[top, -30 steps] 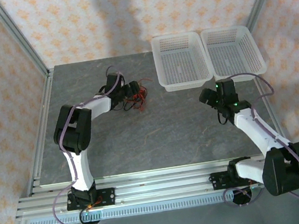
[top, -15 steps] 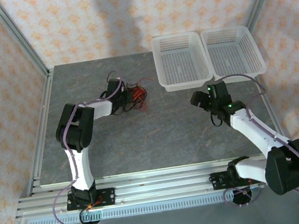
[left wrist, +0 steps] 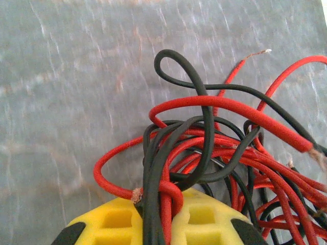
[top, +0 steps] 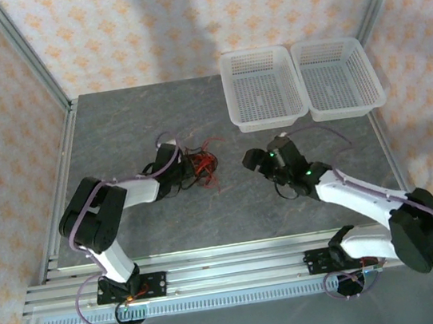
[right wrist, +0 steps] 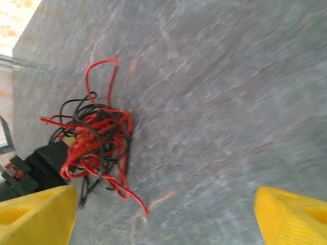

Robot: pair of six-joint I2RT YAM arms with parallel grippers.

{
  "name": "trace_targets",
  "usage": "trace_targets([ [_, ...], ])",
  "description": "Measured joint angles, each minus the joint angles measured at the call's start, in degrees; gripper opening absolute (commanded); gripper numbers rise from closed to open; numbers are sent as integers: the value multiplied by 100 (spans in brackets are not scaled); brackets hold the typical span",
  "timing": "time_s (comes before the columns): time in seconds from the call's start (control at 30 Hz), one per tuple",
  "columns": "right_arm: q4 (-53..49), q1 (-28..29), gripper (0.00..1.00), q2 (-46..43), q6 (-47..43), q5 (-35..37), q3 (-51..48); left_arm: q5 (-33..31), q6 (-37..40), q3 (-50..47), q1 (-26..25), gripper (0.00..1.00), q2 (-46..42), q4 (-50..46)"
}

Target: Untangle the cables

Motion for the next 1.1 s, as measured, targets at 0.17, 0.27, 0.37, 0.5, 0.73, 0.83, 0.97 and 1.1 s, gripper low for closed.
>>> trace_targets([
  [0.17,313,553,89,748,680,24,195,-267,-527,-573,-393,0,-378,280],
  [0.27,389,828,89,1193,990,-9,444,-374,-852,-778,-546,0,-490,431],
  [0.37,487,1032,89,1563,1180,-59,699,-496,-1088,-820,-662,0,-509,479],
  [0.5,575,1174,86,1987,1285,-90,1051,-595,-1281,-820,-841,0,-509,481],
  [0.73,638,1233,64,2590,1325,-133,1386,-629,-1475,-872,-931,0,-544,505],
  [0.83,629,1233,36,2699,1307,-133,1384,-640,-1519,-935,-931,0,-656,476],
  [0.97,649,1244,4,2699,1198,-79,1381,-704,-1521,-938,-931,0,-807,350],
  [1.1,1016,1165,0,2636,905,-111,1071,-809,-1517,-940,-938,0,-944,170],
])
